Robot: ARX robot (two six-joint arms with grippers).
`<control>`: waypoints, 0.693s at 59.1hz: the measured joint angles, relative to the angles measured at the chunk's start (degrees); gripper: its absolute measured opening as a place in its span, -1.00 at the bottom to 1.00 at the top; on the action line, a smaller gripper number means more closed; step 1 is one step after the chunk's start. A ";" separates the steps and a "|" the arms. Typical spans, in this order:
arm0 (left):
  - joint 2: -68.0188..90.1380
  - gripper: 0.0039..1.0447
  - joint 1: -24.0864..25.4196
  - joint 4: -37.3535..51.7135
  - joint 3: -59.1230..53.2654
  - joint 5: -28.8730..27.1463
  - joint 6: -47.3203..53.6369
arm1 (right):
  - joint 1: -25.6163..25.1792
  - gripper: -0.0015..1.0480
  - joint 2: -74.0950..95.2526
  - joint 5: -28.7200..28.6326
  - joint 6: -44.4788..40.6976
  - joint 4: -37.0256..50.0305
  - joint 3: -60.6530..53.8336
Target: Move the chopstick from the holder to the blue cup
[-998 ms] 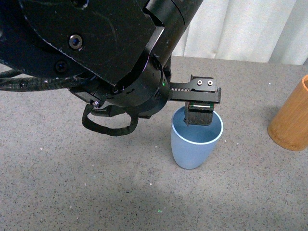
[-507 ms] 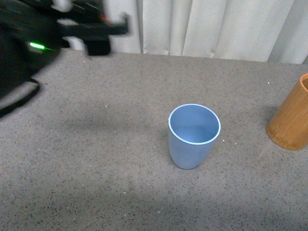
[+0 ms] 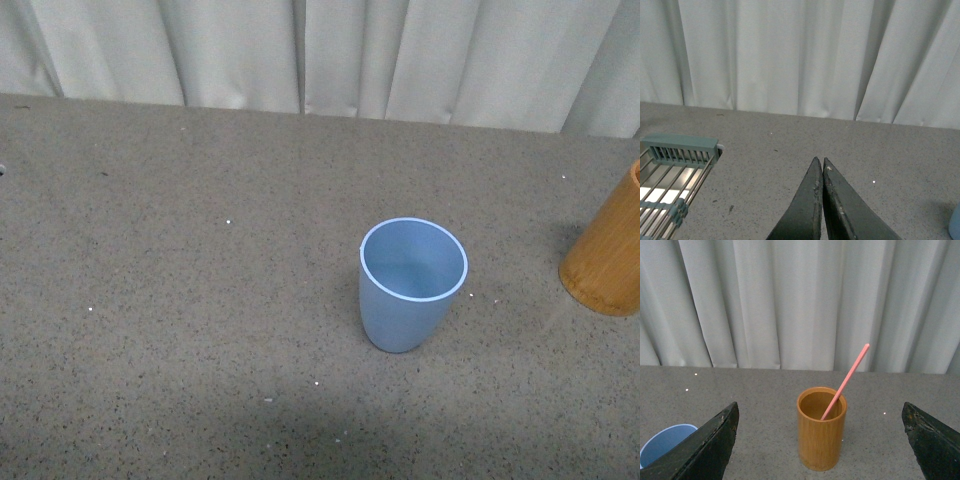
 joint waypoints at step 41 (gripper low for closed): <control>-0.61 0.61 0.00 -0.28 0.00 -0.04 0.04 | -1.66 0.81 50.05 21.29 9.11 24.33 13.77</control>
